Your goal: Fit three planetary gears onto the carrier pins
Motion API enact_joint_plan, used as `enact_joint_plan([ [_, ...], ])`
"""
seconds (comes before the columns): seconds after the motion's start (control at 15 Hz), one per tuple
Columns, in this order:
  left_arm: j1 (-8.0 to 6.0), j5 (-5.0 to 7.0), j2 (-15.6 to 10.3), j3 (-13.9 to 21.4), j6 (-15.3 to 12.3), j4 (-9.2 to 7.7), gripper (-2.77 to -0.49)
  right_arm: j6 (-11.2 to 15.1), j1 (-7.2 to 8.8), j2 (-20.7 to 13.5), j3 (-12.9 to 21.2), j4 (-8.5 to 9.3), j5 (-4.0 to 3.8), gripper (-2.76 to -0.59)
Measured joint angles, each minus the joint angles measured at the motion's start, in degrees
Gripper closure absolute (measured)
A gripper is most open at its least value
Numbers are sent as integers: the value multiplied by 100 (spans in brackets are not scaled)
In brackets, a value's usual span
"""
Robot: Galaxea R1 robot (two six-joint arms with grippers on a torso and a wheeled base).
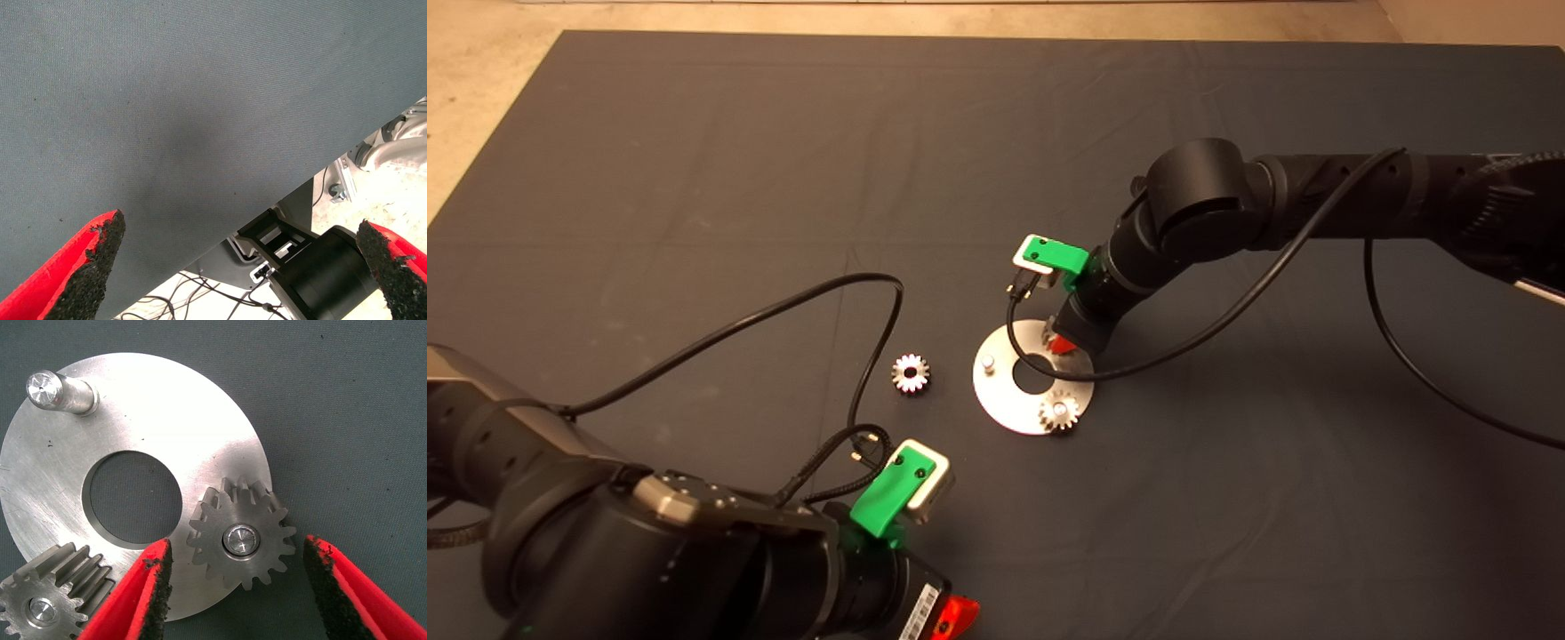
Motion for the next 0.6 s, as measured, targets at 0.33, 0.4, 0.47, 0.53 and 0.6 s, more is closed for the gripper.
enact_joint_plan([
  [0.33,0,0,-23,0,0,0,-250,-2,0,-2,0,0,2,-185],
  [0.4,0,0,-26,0,1,1,-250,0,0,-4,0,0,13,-192],
  [0.47,0,0,-26,0,2,0,-250,0,0,-6,2,0,21,-201],
  [0.53,0,0,-27,0,0,2,-250,0,0,-9,6,0,27,-203],
  [0.6,0,0,-26,0,0,2,-250,4,1,-24,20,1,30,-204],
])
